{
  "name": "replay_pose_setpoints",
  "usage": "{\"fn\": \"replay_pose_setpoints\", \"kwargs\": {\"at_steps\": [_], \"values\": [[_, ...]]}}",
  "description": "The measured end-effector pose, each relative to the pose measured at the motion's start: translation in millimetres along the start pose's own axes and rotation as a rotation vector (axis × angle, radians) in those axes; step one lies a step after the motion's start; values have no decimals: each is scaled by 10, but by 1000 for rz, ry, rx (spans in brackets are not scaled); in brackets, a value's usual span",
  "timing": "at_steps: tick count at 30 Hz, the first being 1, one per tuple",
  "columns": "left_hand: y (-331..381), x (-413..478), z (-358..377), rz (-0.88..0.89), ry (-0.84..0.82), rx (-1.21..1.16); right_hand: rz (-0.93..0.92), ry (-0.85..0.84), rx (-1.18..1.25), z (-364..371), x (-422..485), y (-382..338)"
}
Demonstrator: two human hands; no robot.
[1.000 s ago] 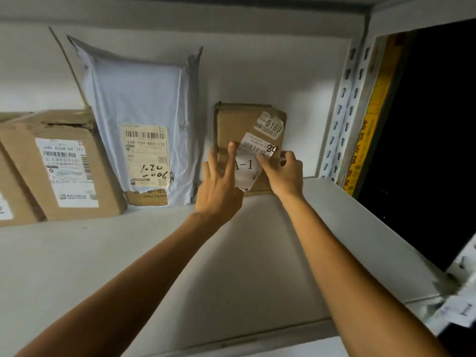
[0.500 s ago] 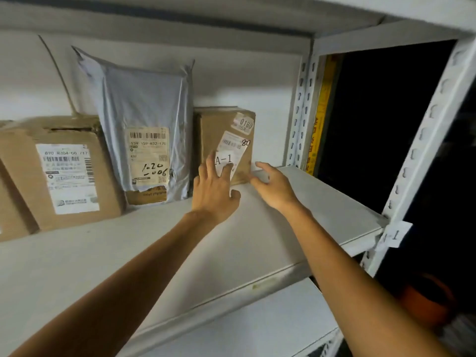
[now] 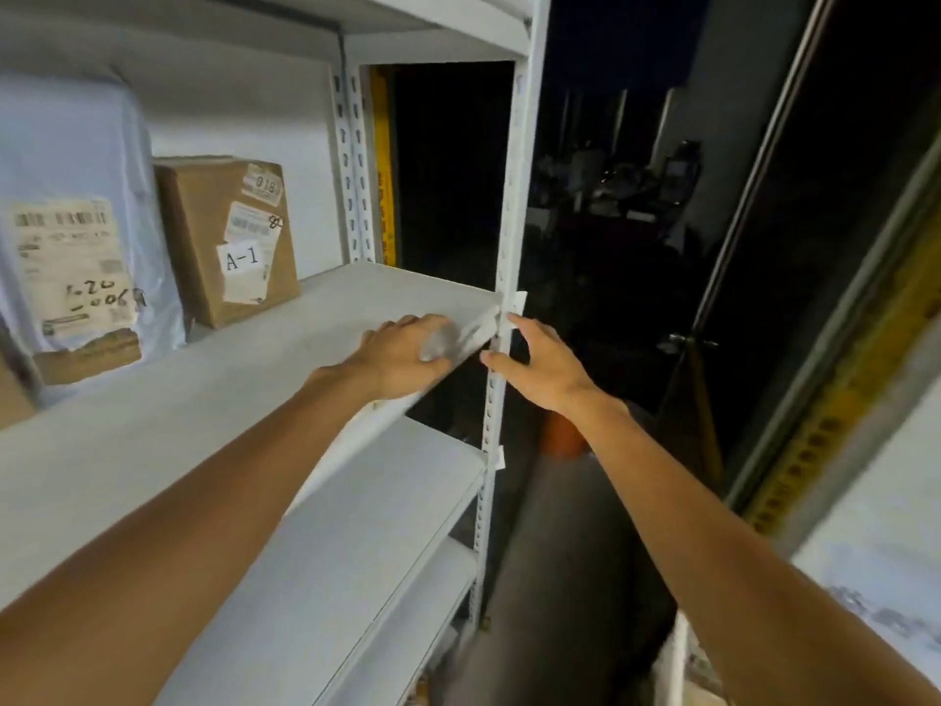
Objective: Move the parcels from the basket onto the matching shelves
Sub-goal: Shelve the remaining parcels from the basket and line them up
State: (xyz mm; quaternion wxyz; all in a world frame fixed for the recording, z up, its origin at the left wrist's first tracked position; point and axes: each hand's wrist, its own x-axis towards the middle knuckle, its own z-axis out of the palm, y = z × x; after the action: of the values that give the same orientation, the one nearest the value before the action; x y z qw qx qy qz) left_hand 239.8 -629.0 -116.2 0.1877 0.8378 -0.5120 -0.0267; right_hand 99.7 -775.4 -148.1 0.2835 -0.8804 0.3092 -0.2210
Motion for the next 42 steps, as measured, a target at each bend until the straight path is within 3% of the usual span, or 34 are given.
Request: {"fn": "replay_pose_setpoints", "kwargs": {"at_steps": [9,15,21,25,31,42], "values": [[1629,-446,1132,291,-305,-218,324,72,134,-844,-1889,1438],[2637,-1097,2197,457,-536,-206,562,100,189,-980,-3362,2382],[3139,-1524,2944,529,-700,-234,634,73,276,-974,-4246,2932],[3272,-1583,3454,525,-823,-239,722,90,330,-953,-4530,3280],[3490,-1553,4311,556,-912,-191,997,70,345,-911,-4778,3848],[3657,-1829,5771,285,-1159,-275,1233,-49,395,-610,-5354,5001]]}}
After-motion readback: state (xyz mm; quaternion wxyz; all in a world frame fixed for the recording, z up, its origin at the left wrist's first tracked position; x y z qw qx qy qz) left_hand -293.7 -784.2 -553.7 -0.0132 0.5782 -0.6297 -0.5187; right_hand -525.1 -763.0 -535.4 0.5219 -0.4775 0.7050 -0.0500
